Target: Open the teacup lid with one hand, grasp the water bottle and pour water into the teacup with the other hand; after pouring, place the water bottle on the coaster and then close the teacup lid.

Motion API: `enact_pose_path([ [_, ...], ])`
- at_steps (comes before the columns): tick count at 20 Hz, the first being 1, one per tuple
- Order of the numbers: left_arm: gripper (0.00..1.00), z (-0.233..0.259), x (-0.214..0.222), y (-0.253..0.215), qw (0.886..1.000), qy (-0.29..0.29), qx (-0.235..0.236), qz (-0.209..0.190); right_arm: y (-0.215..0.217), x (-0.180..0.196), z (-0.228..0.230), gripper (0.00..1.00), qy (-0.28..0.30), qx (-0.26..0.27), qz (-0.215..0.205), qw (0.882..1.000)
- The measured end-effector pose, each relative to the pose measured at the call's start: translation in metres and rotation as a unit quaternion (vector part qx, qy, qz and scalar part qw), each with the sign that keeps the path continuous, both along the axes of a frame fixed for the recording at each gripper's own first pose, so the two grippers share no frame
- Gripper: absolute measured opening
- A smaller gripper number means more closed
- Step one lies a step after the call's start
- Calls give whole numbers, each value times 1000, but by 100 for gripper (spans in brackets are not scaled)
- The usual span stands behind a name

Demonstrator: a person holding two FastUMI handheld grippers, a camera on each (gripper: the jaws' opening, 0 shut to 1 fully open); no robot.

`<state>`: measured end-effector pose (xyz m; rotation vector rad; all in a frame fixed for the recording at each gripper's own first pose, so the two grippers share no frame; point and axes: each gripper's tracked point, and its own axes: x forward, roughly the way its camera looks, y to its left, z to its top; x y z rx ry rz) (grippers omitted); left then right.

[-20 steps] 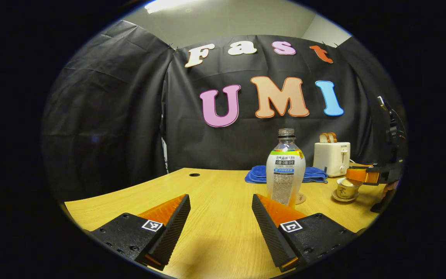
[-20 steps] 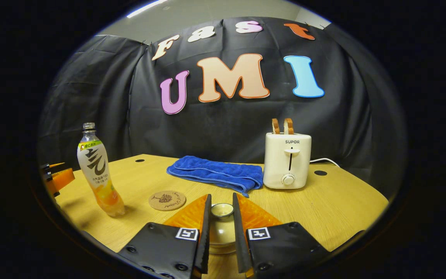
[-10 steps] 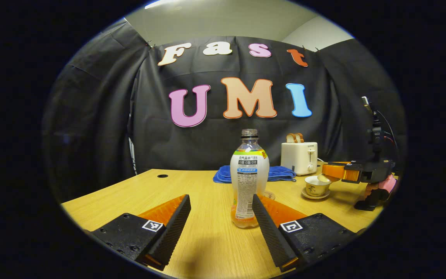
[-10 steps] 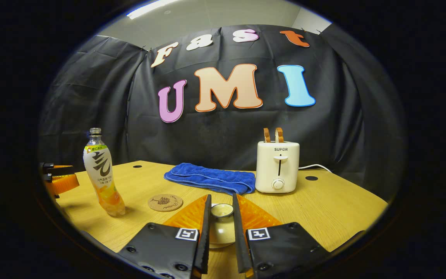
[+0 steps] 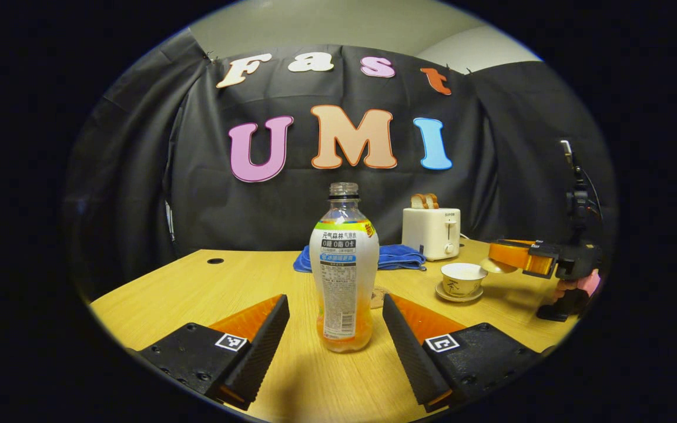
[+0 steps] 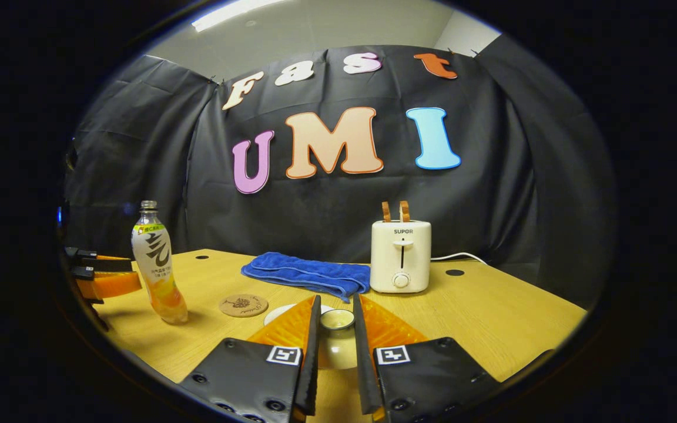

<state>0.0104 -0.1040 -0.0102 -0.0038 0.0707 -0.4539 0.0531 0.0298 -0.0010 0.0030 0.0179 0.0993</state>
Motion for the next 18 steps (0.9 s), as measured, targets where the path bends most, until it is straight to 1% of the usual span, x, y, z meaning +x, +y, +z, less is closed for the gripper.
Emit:
enact_pose_path([
  [4, 94, -7, 12, -16, 1000, 20, 12, -10, -10, -8, 0, 32, -1, 0, -4, 1000],
  [5, 92, -7, 15, -18, 1000, 23, 14, -10, -13, -9, 0, 32, -1, 0, -5, 1000],
  [12, 92, -11, 31, -32, 999, 31, 22, -8, -35, -19, 2, 32, -5, 0, -25, 1000],
  [18, 90, -14, 43, -39, 999, 35, 28, -2, -46, -25, 2, 31, -6, -1, -33, 999],
])
